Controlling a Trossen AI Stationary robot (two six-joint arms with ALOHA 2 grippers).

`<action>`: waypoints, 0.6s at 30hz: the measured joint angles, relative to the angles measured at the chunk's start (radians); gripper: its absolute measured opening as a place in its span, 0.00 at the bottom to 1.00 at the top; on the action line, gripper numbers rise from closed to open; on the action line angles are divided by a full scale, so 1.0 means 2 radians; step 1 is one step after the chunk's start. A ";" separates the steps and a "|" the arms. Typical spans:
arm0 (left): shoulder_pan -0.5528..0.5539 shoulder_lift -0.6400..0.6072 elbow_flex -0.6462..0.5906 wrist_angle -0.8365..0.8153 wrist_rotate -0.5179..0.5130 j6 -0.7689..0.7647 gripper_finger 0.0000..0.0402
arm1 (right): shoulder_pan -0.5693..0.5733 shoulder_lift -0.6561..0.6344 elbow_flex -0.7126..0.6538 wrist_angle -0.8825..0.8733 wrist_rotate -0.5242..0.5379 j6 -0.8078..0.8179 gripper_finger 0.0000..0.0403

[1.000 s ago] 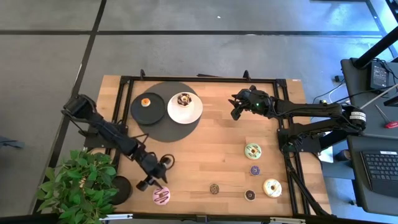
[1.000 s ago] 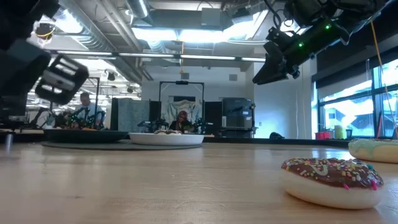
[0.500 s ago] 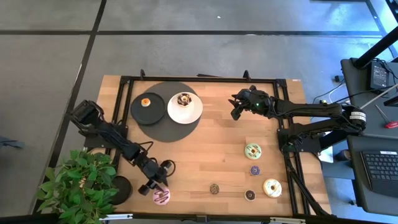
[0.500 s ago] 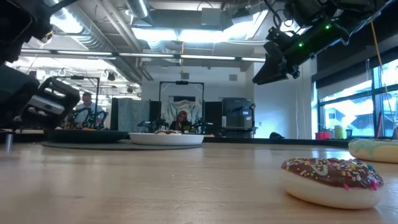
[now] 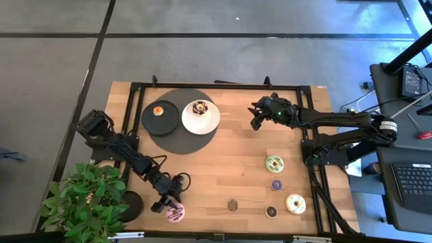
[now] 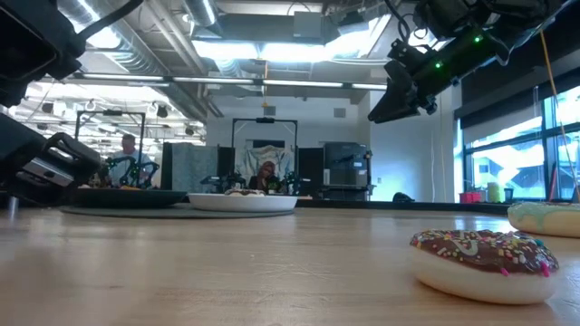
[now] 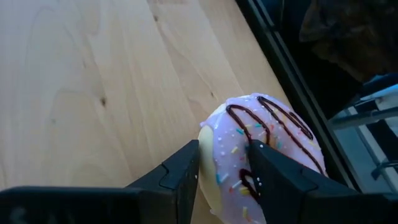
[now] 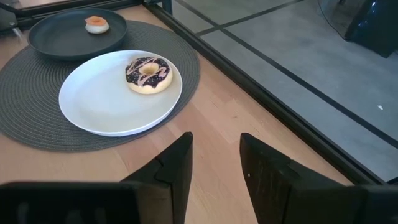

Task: Pick & Place donuts
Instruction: Put the big purple donut on the white plate

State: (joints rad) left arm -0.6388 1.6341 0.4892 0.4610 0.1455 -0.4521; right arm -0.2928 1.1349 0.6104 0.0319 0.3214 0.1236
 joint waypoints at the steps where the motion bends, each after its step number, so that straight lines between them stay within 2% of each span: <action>1: 0.000 0.000 0.000 0.000 0.000 0.003 0.34 | 0.000 0.000 0.000 0.000 0.000 0.000 0.34; 8: 0.000 0.000 0.000 0.000 0.001 0.013 0.32 | 0.000 0.000 0.000 0.000 0.000 0.000 0.34; 18: 0.006 -0.001 0.000 0.000 0.006 -0.018 0.13 | 0.000 0.000 0.000 0.000 0.000 -0.013 0.34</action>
State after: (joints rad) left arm -0.6276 1.6311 0.4892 0.4617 0.1569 -0.4890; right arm -0.2925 1.1351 0.6104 0.0319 0.3214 0.0980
